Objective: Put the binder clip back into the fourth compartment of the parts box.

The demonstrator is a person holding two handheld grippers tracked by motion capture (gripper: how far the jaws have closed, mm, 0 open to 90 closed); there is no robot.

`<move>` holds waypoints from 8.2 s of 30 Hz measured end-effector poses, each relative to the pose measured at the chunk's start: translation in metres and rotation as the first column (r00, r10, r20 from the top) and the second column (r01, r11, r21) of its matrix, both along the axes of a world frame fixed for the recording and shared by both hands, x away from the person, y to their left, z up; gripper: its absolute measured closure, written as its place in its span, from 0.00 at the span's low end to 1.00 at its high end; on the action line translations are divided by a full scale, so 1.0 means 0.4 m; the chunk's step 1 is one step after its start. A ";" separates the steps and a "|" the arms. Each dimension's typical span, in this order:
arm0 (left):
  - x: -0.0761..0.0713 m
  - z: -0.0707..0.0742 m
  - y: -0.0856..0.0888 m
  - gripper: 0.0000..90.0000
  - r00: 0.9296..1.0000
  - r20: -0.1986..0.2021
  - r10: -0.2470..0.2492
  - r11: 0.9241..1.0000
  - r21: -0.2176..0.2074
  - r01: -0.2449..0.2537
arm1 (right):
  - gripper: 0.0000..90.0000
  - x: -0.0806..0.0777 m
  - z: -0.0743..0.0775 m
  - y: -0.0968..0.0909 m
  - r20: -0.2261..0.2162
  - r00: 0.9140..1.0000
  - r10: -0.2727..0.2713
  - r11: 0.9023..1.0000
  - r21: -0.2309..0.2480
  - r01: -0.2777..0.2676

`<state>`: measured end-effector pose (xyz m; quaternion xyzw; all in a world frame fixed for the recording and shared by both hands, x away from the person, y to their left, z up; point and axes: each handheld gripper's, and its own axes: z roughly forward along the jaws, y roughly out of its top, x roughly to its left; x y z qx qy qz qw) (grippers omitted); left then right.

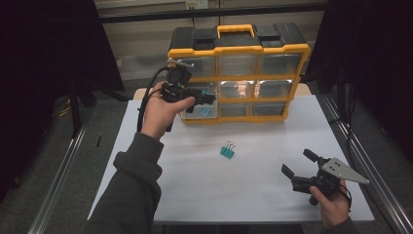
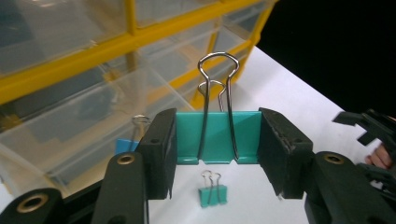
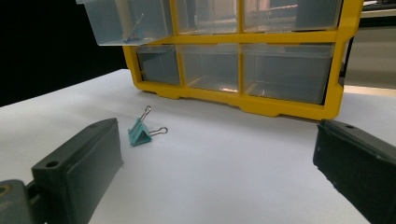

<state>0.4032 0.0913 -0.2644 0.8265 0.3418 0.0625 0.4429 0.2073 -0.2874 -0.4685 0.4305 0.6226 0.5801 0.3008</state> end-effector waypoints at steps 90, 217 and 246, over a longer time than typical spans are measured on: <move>-0.117 -0.265 -0.103 0.10 0.998 0.020 -0.058 0.998 0.008 0.058 | 0.01 0.000 0.000 0.001 -0.002 1.000 -0.005 1.000 0.016 0.005; -0.061 -0.037 -0.093 0.56 0.989 -0.035 -0.146 0.988 0.041 0.147 | 0.01 -0.001 0.000 0.001 0.002 1.000 0.007 1.000 0.002 -0.007; 0.015 0.010 -0.044 0.56 0.999 0.021 -0.047 0.997 0.062 0.046 | 0.01 0.000 0.000 0.002 0.006 1.000 0.008 1.000 0.008 -0.008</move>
